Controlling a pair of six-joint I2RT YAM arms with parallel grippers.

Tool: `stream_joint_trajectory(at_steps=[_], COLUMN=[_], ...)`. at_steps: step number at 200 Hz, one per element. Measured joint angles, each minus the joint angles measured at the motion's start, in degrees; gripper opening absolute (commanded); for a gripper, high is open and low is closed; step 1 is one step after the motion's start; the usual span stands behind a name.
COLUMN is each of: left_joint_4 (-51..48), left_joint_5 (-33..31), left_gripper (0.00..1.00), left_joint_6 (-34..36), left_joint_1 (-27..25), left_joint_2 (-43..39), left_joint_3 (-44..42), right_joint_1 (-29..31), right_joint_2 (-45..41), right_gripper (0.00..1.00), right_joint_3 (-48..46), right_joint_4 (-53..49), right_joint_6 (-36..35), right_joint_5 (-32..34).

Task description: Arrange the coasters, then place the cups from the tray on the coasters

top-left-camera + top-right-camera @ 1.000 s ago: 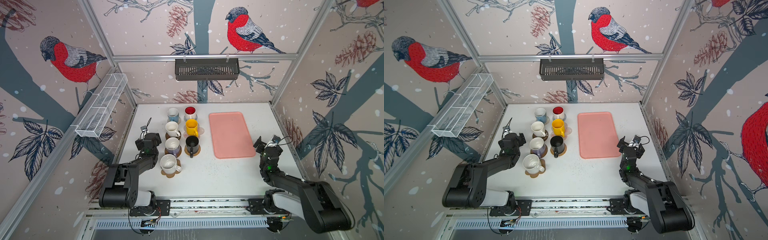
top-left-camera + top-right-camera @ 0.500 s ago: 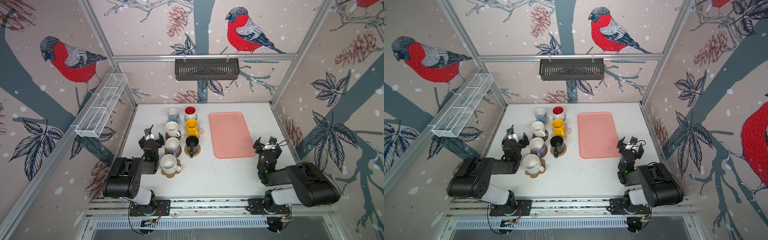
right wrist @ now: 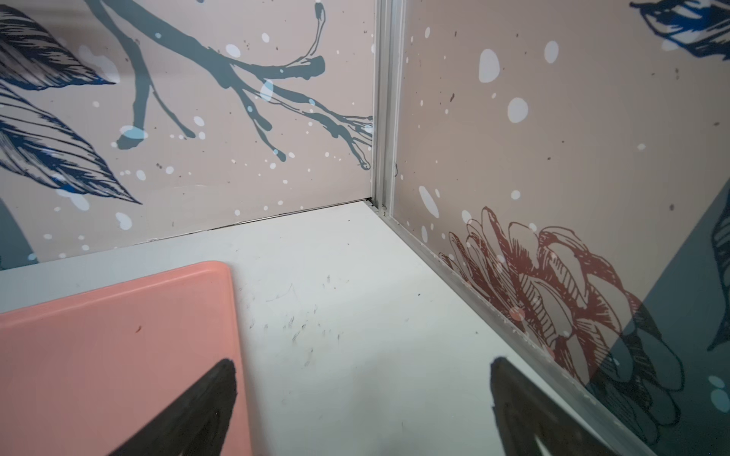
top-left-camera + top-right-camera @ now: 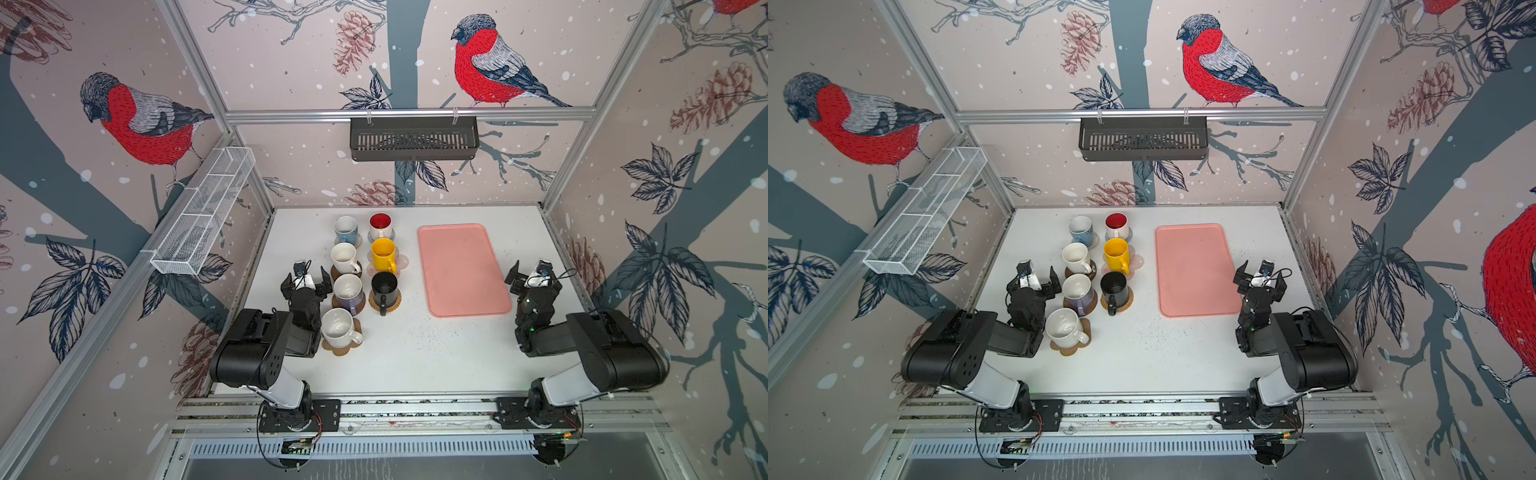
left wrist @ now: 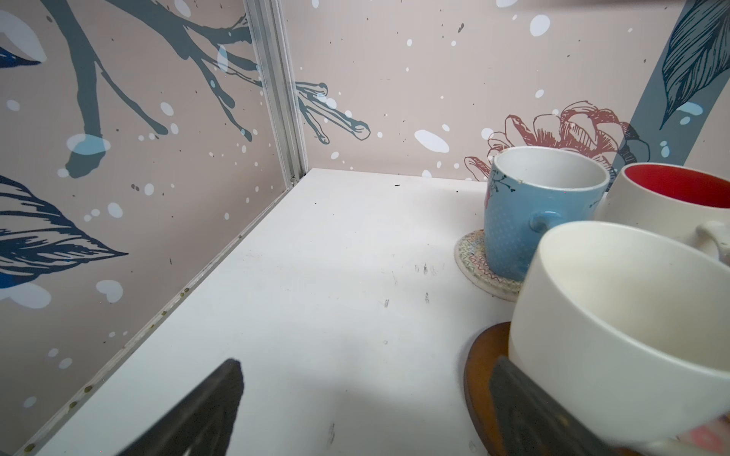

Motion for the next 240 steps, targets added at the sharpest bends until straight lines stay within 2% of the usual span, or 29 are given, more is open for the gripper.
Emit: stream_joint_trajectory(at_steps=[56,240], left_joint_4=[0.26,0.24], left_joint_5=[0.02,-0.13], left_gripper=[0.97,0.97], left_joint_6=[0.0,0.0], left_joint_1=[0.0,0.0], left_joint_2=[0.0,0.02], left_joint_3=[0.0,0.02], right_joint_1=[-0.83,0.0], right_joint_2=[-0.24,-0.24], right_gripper=[0.99,1.0], right_joint_3=[0.33,0.33], right_joint_4=[-6.1,-6.78], right_joint_6=[1.42,1.46], right_joint_5=[-3.17,-3.34])
